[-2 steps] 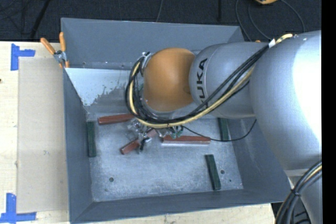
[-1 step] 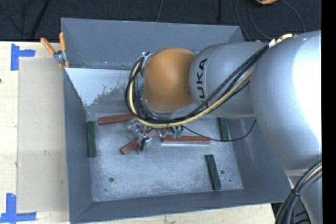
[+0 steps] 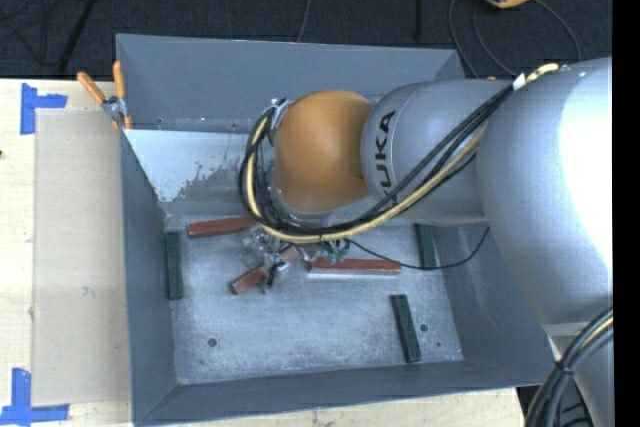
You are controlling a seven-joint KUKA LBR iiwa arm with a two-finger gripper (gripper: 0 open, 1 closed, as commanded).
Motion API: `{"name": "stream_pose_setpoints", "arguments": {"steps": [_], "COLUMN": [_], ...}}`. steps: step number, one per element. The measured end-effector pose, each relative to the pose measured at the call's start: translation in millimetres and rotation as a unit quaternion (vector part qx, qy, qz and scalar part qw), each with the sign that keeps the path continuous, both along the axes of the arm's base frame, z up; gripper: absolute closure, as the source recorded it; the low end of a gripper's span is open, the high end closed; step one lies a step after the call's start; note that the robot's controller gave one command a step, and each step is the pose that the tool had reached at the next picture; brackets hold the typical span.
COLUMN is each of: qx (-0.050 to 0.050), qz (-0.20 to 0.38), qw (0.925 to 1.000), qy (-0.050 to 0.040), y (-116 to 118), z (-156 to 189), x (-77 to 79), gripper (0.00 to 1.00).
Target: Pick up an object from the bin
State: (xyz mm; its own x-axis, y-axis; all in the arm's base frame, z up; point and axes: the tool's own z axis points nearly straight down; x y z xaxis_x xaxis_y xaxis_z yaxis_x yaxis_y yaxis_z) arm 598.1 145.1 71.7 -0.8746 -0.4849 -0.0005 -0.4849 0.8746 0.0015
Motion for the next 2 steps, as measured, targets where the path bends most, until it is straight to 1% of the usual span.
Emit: {"name": "stream_pose_setpoints", "arguments": {"steps": [1, 2], "qx": [0.000, 0.000], "qz": [-0.001, -0.001], "qw": [1.0000, 1.0000], "qy": [0.0014, 0.0002], "y": [-0.1, 0.1], "z": [6.8, 16.7], "x": [-0.8, -0.1], "gripper": [1.00, 1.00]}}
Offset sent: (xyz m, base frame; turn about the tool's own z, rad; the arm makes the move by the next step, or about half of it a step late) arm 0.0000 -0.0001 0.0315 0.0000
